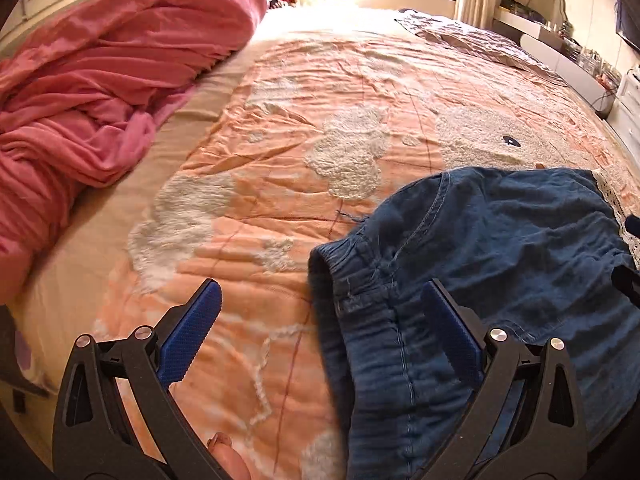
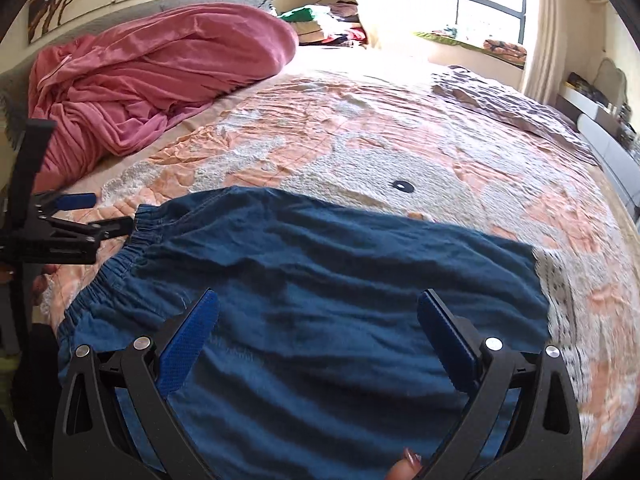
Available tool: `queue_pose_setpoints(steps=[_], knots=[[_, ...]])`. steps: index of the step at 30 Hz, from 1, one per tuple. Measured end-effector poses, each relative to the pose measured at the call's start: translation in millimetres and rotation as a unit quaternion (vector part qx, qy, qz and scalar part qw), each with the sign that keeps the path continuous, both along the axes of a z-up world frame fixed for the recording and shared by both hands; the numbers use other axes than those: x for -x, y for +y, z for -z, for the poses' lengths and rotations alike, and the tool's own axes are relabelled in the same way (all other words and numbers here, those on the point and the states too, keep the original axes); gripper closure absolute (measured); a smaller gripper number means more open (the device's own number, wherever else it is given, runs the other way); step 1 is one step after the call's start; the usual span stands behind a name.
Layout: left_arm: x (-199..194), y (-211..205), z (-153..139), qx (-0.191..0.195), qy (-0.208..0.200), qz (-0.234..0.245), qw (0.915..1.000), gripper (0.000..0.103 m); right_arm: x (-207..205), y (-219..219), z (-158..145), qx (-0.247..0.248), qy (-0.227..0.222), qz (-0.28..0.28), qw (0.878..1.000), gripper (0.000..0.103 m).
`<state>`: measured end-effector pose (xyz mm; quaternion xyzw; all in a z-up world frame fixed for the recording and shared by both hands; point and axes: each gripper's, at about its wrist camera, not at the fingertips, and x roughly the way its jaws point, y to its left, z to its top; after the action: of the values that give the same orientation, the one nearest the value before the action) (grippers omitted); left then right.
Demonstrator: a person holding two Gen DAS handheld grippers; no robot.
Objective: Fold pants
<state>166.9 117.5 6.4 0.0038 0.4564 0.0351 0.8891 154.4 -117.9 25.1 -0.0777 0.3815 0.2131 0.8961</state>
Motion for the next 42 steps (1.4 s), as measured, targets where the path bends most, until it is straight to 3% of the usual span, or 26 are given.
queue_pose_setpoints(steps=[2,5,12,16,20,27,29,30,31,34,37,42], knots=[[-10,1,7,0.003,0.009,0.008,0.9999,0.011,-12,5,1,0.012,0.000,-0.012,1.000,0.004],[-25,4,17,0.016,0.018,0.025,0.9994,0.022,-30,11,5,0.025,0.001,-0.028,0.999,0.004],[-42,3,33,0.055,0.025,0.069,0.9958,0.073,-74,29,19,0.030,0.030,-0.073,0.996,0.004],[-37,7,31,0.054,0.005,0.073,0.9958,0.078,-95,47,27,0.048,0.049,-0.117,0.991,0.004],[-23,7,21,0.044,-0.028,0.075,0.9959,0.082,-115,68,32,0.104,0.023,-0.148,0.983,0.004],[-13,5,6,0.032,-0.074,0.083,0.9933,0.083,-134,87,36,0.107,0.036,-0.226,0.968,0.007],[-12,2,6,0.022,-0.079,0.088,0.9927,0.083,-137,94,41,0.105,0.050,-0.242,0.963,0.024],[-12,2,7,0.020,-0.079,0.090,0.9927,0.083,-138,97,44,0.101,0.059,-0.247,0.962,0.046],[-12,1,9,0.021,-0.077,0.092,0.9926,0.083,-137,101,48,0.096,0.072,-0.253,0.960,0.058],[-13,1,11,0.015,-0.074,0.090,0.9931,0.083,-125,106,49,0.093,0.061,-0.264,0.958,0.080],[-13,3,12,0.012,-0.074,0.087,0.9934,0.083,-113,97,38,0.072,0.041,-0.246,0.966,0.089],[-7,1,7,0.003,-0.087,0.088,0.9924,0.082,-90,78,13,0.021,0.012,-0.213,0.977,0.093]])
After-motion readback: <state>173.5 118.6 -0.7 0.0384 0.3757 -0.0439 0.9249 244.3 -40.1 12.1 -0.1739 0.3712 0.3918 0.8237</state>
